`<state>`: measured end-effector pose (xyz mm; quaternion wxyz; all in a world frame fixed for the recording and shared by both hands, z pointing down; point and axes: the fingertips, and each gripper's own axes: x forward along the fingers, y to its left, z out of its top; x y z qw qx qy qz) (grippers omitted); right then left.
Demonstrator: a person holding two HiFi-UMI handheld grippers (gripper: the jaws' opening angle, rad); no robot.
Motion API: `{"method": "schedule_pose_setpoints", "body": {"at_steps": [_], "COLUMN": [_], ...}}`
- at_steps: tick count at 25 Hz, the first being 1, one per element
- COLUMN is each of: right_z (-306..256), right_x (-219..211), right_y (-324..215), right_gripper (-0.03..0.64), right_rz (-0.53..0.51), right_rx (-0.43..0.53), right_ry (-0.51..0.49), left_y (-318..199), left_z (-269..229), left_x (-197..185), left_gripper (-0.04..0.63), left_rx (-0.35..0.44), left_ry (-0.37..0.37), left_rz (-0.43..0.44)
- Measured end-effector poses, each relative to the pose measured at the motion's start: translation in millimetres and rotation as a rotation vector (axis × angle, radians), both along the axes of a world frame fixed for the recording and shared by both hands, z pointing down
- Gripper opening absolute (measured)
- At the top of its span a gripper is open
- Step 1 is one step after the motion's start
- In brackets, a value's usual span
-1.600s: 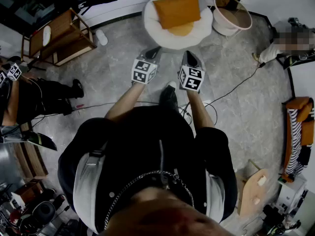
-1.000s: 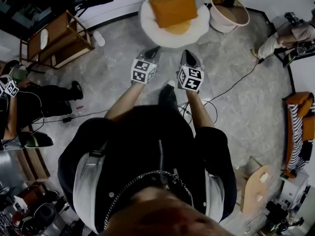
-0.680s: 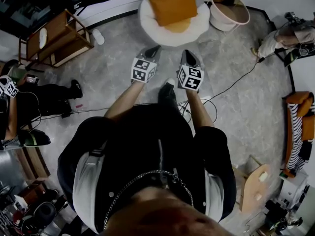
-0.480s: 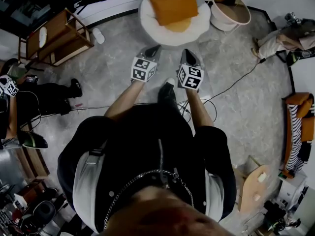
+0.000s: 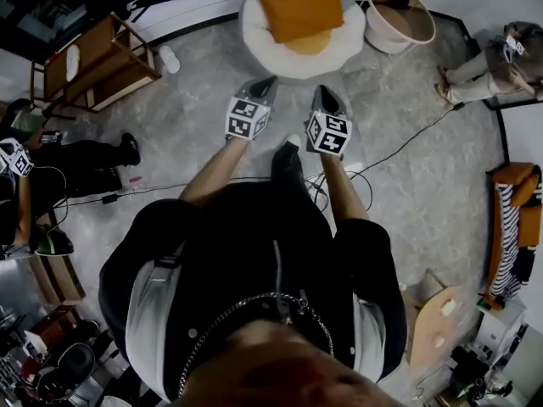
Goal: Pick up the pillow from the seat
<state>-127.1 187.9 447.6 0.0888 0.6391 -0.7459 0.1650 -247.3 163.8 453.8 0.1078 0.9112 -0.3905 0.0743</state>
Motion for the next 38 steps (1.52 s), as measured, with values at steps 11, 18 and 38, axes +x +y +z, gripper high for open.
{"method": "schedule_pose_setpoints", "body": {"at_steps": [11,18,38], "right_z": [0.6,2.8,4.5], "right_x": [2.3,0.6,79.7], "right_y": [7.6,3.3,-131.4], "right_gripper": [0.002,0.002,0.002], "right_rz": [-0.004,-0.006,-0.017], "right_rx": [-0.014,-0.008,-0.045], "right_ry": [0.006,0.002,-0.024], "left_y": [4.3,0.9,-133.8], "left_z": [-4.9,-3.1,11.0], "left_x": [-2.7,-5.9,68.9], "left_gripper": [0.009,0.009,0.009], "left_rx": [0.008,0.008,-0.055], "left_ry": [-0.002,-0.015,-0.039], "left_rz": [-0.006,-0.016,-0.033]}}
